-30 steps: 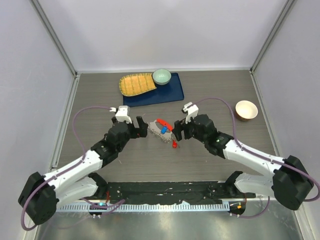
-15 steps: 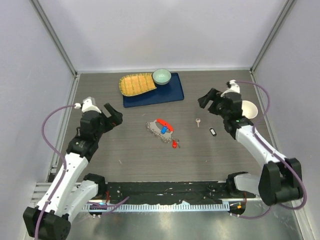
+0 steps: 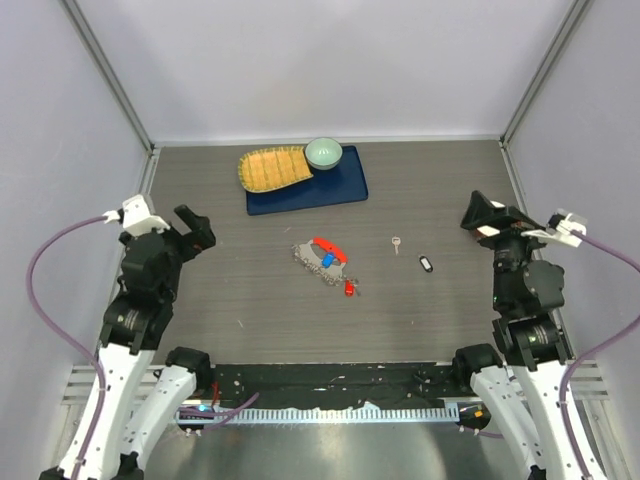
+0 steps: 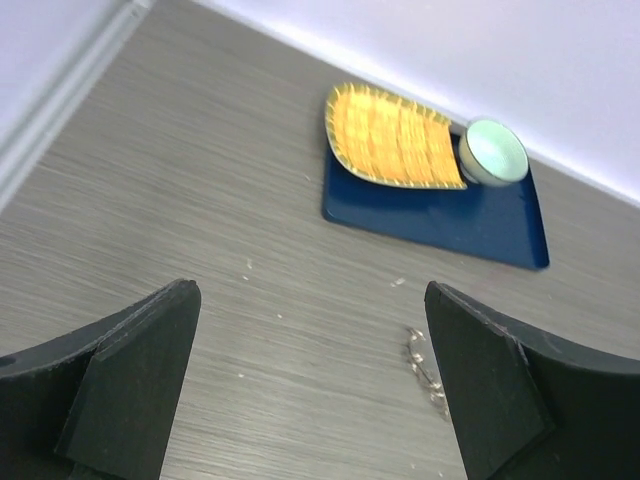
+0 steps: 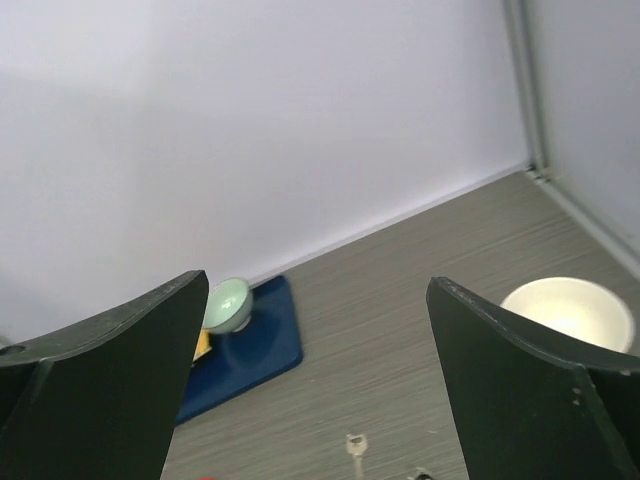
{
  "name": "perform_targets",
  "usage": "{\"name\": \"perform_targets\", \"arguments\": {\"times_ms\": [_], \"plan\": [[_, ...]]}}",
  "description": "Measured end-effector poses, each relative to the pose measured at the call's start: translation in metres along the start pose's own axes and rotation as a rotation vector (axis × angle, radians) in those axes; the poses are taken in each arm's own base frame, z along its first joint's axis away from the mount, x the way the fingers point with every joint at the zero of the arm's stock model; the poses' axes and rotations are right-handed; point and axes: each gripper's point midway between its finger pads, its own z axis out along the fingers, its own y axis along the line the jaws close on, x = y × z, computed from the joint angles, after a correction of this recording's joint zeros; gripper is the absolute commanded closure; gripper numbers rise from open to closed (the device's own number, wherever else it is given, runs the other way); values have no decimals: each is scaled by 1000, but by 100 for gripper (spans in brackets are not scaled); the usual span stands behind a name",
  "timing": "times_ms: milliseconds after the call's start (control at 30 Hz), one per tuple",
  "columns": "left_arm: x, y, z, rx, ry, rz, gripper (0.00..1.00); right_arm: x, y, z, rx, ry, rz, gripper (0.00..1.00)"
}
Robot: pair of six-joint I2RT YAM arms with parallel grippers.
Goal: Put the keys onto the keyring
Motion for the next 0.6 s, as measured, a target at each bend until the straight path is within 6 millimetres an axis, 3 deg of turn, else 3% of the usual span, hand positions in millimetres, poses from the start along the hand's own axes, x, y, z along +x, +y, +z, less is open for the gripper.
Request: {"name": "perform_targets", "arguments": {"times_ms": [267, 433, 600], "plan": [[-37, 28, -44, -34, -243, -1, 0, -32, -28, -29, 110, -73, -122, 2], [-28, 36, -44, -39, -265, 11, 0, -32, -33, -35, 123, -73, -152, 2], [-18, 39, -40, -44, -248, 33, 0, -15, -40, -34, 133, -42, -171, 2]]}}
